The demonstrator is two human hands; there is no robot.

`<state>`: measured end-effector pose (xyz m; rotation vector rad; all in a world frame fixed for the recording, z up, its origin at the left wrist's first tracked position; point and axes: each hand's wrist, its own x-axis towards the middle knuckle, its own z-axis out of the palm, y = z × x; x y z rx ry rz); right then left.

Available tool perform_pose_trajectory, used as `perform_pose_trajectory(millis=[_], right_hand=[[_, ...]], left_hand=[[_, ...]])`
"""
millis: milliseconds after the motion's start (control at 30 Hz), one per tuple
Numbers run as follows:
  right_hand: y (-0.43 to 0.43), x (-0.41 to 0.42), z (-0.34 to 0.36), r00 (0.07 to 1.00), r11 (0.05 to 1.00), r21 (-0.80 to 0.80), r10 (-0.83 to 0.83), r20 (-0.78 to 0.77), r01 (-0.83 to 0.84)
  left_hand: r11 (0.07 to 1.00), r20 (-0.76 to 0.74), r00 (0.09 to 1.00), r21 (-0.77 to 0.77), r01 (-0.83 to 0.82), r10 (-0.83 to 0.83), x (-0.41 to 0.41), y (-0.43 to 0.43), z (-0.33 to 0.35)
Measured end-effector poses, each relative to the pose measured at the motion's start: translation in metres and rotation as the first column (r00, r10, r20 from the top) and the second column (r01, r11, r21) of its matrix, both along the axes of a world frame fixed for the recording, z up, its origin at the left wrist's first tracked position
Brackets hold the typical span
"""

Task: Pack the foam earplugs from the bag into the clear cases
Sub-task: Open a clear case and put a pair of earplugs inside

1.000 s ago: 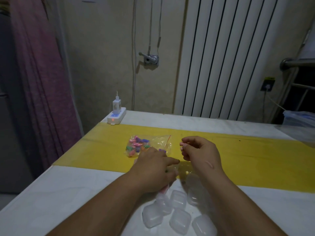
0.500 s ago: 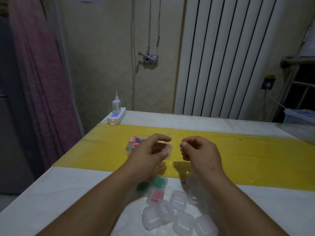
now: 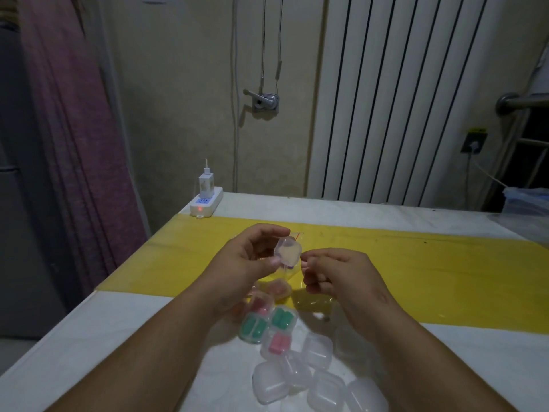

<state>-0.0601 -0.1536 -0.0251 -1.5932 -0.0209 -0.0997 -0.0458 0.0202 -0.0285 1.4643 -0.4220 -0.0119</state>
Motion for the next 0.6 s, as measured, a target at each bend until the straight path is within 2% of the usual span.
perform_pose_trajectory(millis=[100, 267, 500, 600], right_hand=[[0.0003, -0.0031, -0.0025, 0.996, 0.994, -0.101, 0.044, 0.073, -0.037], [0.0024, -0.0032, -0.0024, 0.973, 0.942, -0.300, -0.085, 0.216, 0.150], [0.0061, -0.0037, -0.0054, 0.914, 0.889, -0.394, -0.063, 0.401, 0.234], [0.0027, -0.0012, -0.0060, 0.939, 0.927, -0.311, -0.101, 0.328, 0.208]], left_hand=[[0.997, -0.044, 0.996, -0.036, 0.075, -0.077, -0.0021, -0.0015, -0.0005], [0.999, -0.025, 0.999, -0.022, 0.040, -0.040, -0.0032, -0.0031, 0.0002], [0.999, -0.009, 0.999, 0.010, -0.053, 0.053, -0.0054, -0.0046, 0.0035], [0.995, -0.053, 0.994, -0.039, -0.094, 0.092, -0.0040, -0.0053, 0.0038]])
